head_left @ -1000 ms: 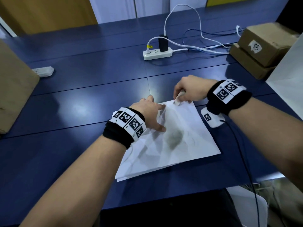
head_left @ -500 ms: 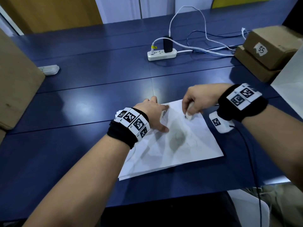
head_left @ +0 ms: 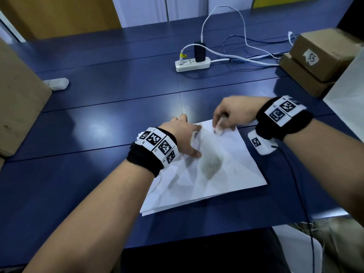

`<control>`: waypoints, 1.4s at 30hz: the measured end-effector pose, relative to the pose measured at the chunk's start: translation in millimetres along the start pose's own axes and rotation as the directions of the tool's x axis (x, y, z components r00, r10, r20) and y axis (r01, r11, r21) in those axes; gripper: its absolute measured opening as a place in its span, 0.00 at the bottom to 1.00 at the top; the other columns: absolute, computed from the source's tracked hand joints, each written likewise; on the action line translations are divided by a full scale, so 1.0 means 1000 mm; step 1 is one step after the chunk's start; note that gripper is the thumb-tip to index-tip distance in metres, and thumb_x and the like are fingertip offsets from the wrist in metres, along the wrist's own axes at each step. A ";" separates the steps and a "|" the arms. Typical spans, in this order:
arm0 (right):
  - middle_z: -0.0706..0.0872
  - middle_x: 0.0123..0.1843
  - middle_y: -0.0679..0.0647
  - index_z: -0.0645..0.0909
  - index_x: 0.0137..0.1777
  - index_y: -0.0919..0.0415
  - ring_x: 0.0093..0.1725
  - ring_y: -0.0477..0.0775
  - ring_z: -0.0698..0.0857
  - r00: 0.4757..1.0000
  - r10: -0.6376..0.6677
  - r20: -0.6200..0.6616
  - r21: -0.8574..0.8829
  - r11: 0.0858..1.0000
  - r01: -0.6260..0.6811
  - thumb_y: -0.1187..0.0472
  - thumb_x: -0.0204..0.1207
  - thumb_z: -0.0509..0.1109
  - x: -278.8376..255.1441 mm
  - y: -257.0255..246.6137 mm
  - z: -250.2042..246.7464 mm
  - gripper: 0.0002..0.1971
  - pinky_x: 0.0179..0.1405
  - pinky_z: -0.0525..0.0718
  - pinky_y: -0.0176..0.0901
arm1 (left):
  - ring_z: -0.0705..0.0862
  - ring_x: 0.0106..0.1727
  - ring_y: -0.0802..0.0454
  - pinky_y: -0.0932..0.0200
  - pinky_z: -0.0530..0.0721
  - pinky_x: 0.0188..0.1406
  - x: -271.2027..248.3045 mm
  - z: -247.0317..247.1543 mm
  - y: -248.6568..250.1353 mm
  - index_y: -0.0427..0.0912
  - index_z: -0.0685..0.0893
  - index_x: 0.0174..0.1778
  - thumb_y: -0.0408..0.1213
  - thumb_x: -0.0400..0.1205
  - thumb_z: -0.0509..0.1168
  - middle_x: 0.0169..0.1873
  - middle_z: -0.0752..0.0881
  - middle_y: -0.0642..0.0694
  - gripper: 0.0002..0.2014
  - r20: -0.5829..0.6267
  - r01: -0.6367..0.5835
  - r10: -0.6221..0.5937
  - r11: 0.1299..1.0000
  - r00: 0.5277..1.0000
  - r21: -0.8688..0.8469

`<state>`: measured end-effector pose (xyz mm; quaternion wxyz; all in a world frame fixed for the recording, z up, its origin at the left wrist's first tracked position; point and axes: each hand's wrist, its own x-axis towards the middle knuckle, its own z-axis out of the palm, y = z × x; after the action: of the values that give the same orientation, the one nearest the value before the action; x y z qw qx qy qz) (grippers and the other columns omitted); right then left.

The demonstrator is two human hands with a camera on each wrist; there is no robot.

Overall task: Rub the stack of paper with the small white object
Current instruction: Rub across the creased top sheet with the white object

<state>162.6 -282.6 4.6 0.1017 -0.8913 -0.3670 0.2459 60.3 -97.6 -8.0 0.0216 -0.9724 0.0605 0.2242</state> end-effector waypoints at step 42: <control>0.76 0.37 0.37 0.82 0.64 0.46 0.46 0.47 0.76 0.991 0.069 -0.117 -0.208 0.974 -0.092 0.59 0.78 0.67 -0.052 -0.039 0.053 0.16 0.43 0.77 0.42 | 0.40 0.87 0.50 0.42 0.47 0.86 -0.072 0.046 -0.001 0.47 0.44 0.88 0.67 0.76 0.66 0.87 0.41 0.48 0.54 -0.047 -0.154 0.150 0.985 0.988 -0.076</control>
<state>80.5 -291.8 -7.9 0.0153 -0.9233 -0.3487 0.1602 -23.3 -86.0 -17.6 -0.0357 -0.9694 0.1259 0.2075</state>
